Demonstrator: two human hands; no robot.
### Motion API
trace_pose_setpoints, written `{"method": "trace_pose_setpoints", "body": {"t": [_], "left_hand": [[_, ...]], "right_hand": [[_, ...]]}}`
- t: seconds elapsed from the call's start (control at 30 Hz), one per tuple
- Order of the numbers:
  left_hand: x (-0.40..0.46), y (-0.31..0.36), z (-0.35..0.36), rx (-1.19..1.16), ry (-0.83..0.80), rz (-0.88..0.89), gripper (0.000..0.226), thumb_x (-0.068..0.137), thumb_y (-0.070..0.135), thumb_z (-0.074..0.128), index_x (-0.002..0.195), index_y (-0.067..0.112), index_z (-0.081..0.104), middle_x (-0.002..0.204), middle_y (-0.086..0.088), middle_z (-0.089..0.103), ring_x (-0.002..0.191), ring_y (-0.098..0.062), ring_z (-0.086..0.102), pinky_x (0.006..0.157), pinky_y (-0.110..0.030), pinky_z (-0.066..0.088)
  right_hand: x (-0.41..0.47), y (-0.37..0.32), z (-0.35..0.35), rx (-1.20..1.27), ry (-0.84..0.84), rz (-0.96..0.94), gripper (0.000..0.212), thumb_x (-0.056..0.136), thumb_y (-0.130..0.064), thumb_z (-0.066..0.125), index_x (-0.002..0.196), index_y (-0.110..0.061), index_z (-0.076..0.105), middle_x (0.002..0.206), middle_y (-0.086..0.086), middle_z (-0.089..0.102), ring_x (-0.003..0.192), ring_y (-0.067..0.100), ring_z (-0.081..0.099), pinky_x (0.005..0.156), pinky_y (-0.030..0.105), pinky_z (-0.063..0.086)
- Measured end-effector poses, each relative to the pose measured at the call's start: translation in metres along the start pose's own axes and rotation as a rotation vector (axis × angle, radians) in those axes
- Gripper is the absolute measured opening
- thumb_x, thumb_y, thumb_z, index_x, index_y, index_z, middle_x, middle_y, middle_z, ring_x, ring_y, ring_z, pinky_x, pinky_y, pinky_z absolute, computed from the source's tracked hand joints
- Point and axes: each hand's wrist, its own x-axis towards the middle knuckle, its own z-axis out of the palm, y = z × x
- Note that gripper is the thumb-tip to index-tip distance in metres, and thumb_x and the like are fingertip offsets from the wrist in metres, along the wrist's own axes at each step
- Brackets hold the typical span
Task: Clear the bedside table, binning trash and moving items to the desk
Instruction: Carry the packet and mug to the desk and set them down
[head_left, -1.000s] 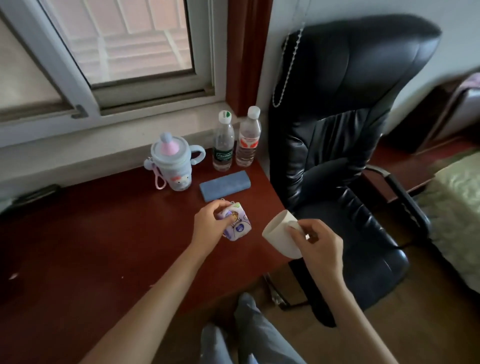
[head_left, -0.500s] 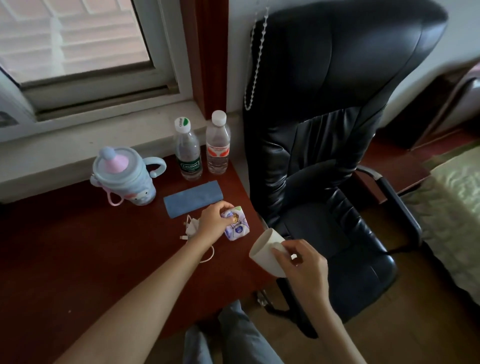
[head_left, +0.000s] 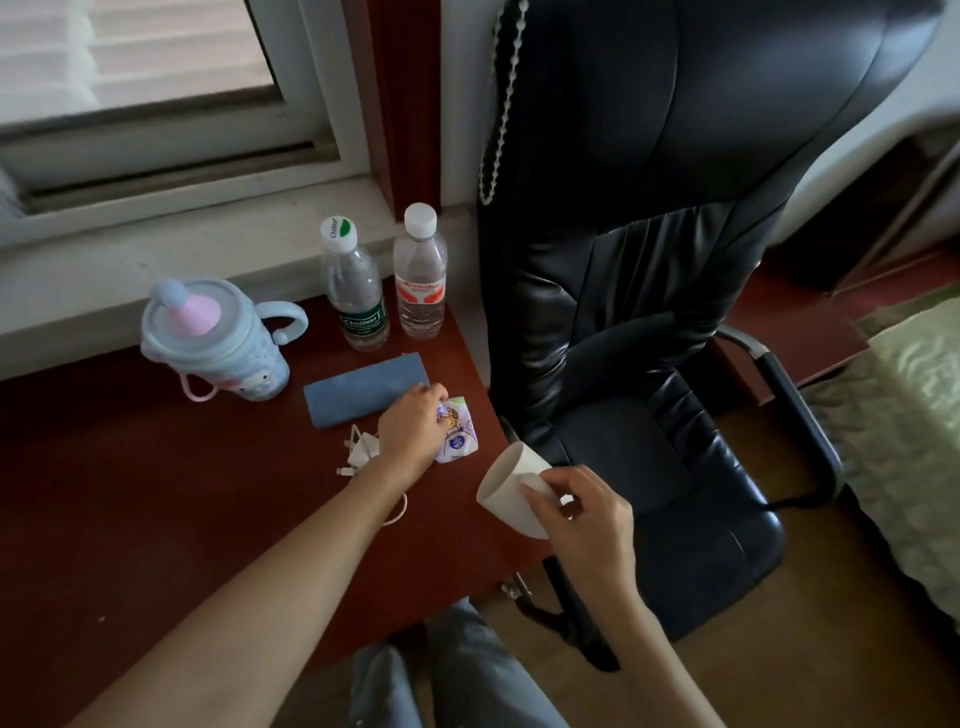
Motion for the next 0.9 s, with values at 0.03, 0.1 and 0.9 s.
{"method": "trace_pose_setpoints", "body": {"t": [0.03, 0.1, 0.9], "left_hand": [[-0.001, 0.001, -0.001, 0.034, 0.005, 0.007, 0.025, 0.086, 0.016, 0.057, 0.111, 0.016, 0.058, 0.110, -0.005, 0.060, 0.098, -0.026, 0.059, 0.070, -0.037, 0.048], [-0.004, 0.002, -0.005, 0.080, 0.022, 0.016, 0.028, 0.087, 0.019, 0.056, 0.115, 0.015, 0.057, 0.112, -0.006, 0.059, 0.101, -0.026, 0.057, 0.070, -0.038, 0.048], [-0.208, -0.179, -0.034, 0.210, 0.098, -0.322, 0.067, 0.088, 0.054, 0.049, 0.143, 0.019, 0.035, 0.152, -0.009, 0.032, 0.140, -0.029, 0.029, 0.110, -0.042, 0.031]], "right_hand": [[0.001, -0.001, 0.000, -0.004, -0.001, -0.002, 0.008, 0.077, -0.024, 0.075, 0.080, -0.023, 0.068, 0.078, -0.021, 0.062, 0.078, 0.000, 0.058, 0.060, 0.016, 0.046], [0.002, -0.002, 0.001, -0.004, 0.000, -0.009, 0.007, 0.077, -0.023, 0.075, 0.080, -0.023, 0.069, 0.079, -0.022, 0.062, 0.079, 0.000, 0.057, 0.060, 0.017, 0.045], [-0.013, -0.087, 0.088, 0.060, -0.185, -0.127, 0.007, 0.080, -0.025, 0.072, 0.080, -0.028, 0.066, 0.076, -0.018, 0.062, 0.072, 0.001, 0.057, 0.062, 0.022, 0.044]]}}
